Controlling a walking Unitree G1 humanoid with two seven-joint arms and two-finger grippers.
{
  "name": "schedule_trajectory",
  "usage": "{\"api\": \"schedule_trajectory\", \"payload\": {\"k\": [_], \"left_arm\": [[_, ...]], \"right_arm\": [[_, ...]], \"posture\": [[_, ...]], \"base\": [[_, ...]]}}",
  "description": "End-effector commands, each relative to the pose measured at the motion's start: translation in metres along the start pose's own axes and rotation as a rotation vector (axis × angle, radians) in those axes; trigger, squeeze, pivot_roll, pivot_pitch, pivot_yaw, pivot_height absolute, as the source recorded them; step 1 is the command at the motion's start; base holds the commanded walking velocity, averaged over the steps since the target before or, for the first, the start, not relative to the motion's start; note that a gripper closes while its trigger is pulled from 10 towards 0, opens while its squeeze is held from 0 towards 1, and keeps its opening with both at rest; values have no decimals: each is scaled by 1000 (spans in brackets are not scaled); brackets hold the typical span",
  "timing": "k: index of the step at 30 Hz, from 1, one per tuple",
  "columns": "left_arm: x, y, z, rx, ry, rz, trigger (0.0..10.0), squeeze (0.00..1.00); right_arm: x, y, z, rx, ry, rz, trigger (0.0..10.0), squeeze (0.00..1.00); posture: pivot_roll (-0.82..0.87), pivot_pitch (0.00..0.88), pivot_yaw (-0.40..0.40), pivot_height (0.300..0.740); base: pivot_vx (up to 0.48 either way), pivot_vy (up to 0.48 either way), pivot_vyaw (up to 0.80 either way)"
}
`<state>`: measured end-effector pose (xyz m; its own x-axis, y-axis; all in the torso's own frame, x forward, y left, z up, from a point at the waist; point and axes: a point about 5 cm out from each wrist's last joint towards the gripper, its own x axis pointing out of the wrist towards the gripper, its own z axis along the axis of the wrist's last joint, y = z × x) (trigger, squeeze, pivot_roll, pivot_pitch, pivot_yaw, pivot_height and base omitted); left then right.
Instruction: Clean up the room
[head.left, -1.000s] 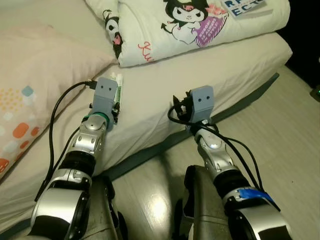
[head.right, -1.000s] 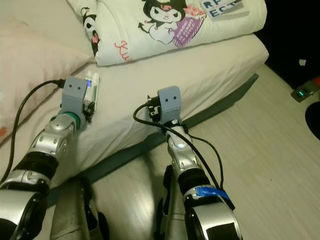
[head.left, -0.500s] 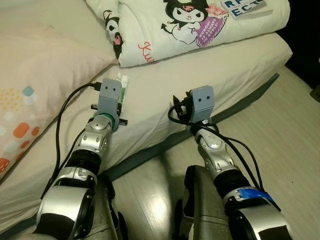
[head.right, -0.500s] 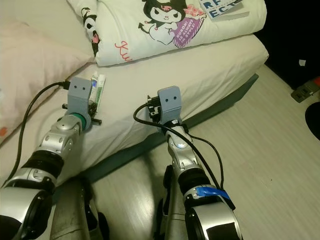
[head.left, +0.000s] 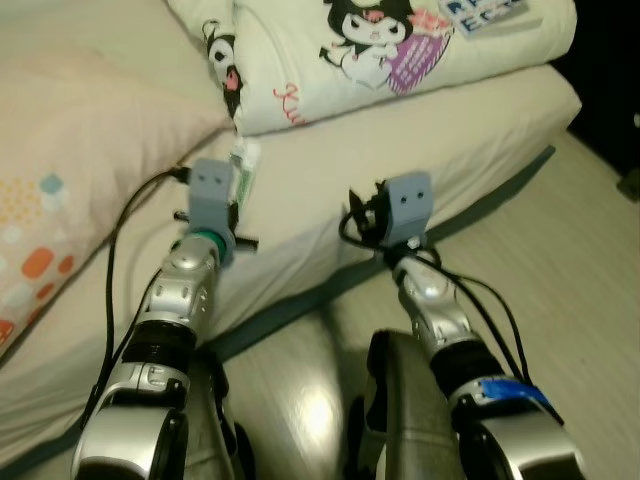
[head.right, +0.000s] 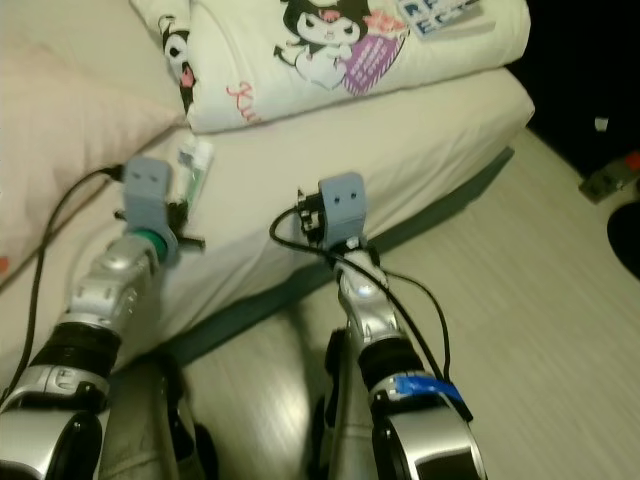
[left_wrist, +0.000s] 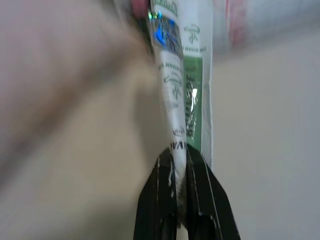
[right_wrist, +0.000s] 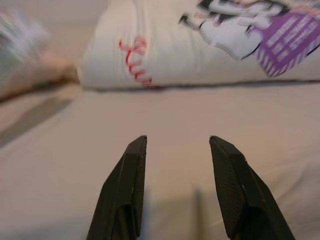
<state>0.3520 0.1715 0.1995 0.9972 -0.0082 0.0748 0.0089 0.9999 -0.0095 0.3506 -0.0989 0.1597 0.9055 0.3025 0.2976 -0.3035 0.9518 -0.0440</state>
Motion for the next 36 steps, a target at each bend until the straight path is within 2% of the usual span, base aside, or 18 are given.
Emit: {"api": "schedule_trajectory", "payload": {"k": [1,3,6,10,24,36], "left_arm": [[-6,4,9,-12,-37,5,10000,0],[-18,3,27,-18,-110,-13,10000,0],[-21,-1,35,-19,-140,-30,10000,0],[-25,-18,53,-18,-204,-92,10000,0],[-28,-23,58,-10,-189,-117,10000,0],[-27,-30,58,-9,-169,-134,10000,0]], "right_arm": [[-3,1,0,23,-4,1,10000,0],[-11,1,1,-2,-7,-6,10000,0],[-15,-1,-1,-5,1,-20,10000,0],[-27,-3,-3,-7,9,-38,10000,0],[-34,-5,8,-18,2,-48,10000,0],[-36,-4,10,-20,18,-48,10000,0]], "posture": [[-3,187,8,540],[-2,181,4,540],[-2,167,-6,545],[-16,143,-12,565],[-31,115,-13,604],[-28,106,-15,658]], "base": [[0,0,0],[0,0,0],[0,0,0],[0,0,0],[0,0,0],[0,0,0]]}}
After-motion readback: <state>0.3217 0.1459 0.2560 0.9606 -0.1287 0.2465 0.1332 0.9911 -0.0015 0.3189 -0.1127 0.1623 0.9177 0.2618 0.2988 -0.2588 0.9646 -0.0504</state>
